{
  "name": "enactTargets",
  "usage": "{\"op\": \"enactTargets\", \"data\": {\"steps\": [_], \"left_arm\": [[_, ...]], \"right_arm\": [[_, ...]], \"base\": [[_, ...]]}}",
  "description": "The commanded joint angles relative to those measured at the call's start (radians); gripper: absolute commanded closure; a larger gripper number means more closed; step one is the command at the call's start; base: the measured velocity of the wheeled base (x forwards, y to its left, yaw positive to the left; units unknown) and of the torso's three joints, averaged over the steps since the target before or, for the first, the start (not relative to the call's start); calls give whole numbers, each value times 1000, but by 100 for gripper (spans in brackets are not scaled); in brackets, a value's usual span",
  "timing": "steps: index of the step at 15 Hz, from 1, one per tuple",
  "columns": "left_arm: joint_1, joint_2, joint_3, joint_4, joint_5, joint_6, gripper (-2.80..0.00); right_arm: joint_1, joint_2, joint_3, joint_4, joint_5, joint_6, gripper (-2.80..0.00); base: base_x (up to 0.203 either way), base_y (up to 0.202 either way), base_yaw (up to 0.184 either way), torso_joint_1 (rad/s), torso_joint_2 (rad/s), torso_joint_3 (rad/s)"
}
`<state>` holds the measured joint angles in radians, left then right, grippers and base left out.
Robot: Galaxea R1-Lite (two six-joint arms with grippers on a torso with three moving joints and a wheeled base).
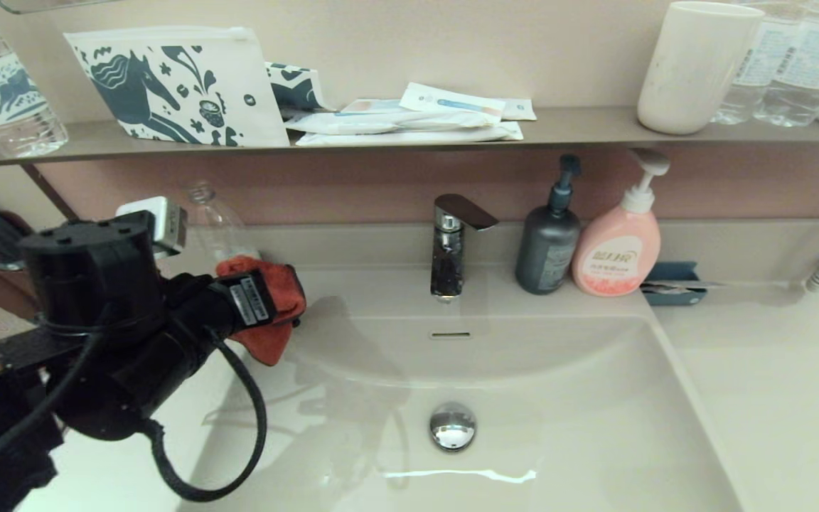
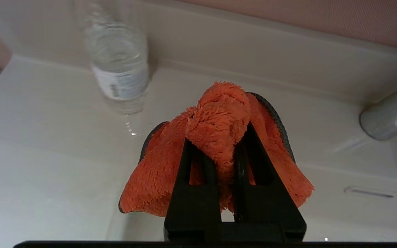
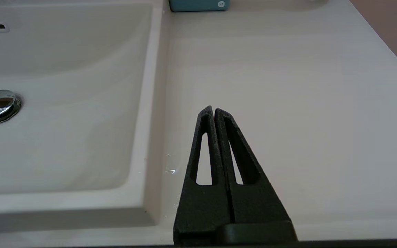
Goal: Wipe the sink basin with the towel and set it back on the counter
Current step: Wipe the sink
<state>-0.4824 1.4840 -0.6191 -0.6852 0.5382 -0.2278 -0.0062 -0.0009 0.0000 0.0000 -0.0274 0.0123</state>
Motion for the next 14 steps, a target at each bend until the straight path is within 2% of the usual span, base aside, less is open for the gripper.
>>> {"op": "enactTargets", "data": {"steps": [1, 6, 7, 9, 11, 12, 14], "left_arm": [[1, 123, -11, -60, -9, 2, 0], [7, 255, -11, -195, -57, 10, 0], [34, 274, -12, -217, -89, 37, 0], [107, 274, -19, -226, -223, 92, 0], [198, 279, -59, -228, -315, 149, 0], [220, 306, -77, -232, -342, 173, 0], [249, 364, -88, -281, -357, 200, 0]], "right_arm": [[0, 1, 0, 0, 0, 0, 0], [0, 1, 0, 0, 0, 0, 0], [0, 1, 0, 0, 0, 0, 0], [0, 1, 0, 0, 0, 0, 0], [0, 1, 0, 0, 0, 0, 0], [0, 1, 0, 0, 0, 0, 0], [0, 1, 0, 0, 0, 0, 0]], "base": [[0, 0, 0, 0, 0, 0], [0, 0, 0, 0, 0, 0], [0, 0, 0, 0, 0, 0], [0, 0, 0, 0, 0, 0], [0, 0, 0, 0, 0, 0], [0, 0, 0, 0, 0, 0], [0, 0, 0, 0, 0, 0]]}}
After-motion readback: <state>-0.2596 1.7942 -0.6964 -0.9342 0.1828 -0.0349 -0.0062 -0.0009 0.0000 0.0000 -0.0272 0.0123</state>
